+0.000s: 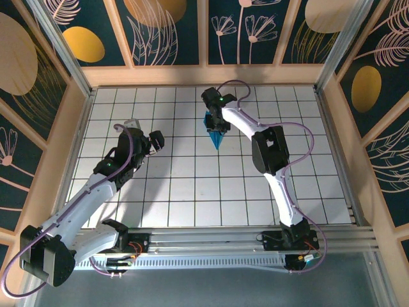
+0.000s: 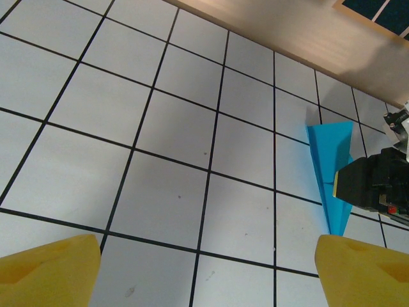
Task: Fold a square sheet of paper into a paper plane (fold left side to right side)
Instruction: Place the paper plane at the top-center of the table.
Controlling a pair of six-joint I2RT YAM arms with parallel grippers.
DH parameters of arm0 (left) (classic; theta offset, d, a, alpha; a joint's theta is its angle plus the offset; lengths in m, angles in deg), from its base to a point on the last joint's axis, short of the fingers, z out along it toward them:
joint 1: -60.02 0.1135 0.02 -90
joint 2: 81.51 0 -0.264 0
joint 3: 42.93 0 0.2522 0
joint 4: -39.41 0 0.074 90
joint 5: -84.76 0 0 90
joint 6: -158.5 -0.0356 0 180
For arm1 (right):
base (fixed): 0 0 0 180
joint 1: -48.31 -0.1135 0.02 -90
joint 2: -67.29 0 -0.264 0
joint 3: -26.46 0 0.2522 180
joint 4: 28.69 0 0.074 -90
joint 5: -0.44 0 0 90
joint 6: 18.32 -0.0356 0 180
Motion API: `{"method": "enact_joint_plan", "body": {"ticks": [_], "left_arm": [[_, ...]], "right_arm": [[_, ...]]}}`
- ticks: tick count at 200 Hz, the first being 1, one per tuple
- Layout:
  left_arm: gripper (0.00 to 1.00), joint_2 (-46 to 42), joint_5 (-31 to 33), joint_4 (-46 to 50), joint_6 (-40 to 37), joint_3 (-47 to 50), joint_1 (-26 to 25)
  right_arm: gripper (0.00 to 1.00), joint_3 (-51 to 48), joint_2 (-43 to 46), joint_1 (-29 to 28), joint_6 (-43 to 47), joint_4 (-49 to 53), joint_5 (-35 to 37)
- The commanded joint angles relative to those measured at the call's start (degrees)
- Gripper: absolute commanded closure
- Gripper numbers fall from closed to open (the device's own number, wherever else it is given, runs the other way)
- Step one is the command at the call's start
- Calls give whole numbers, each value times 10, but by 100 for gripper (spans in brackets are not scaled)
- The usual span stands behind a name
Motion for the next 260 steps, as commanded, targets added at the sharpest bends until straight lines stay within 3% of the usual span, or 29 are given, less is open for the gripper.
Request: {"method": "enact_joint_plan", "body": {"ticks": [1,63,94,178,260], "left_arm": [[13,3,-7,1,5,-13,3],[6,10,-8,0,10,-25,3],[1,13,0,-1,13,-32,15],[1,11,28,-22,-4,-42,60],[1,-61,183,-144,-83,35,60]], "right_arm": [[61,-7,34,-7,-6,20,17],[53,7,75,-18,-3,36,41],[44,-30,137,-26,10,23,69],[22,-406,456,7,23,-158,107],[2,-706,741,201,78,-353,81]]}}
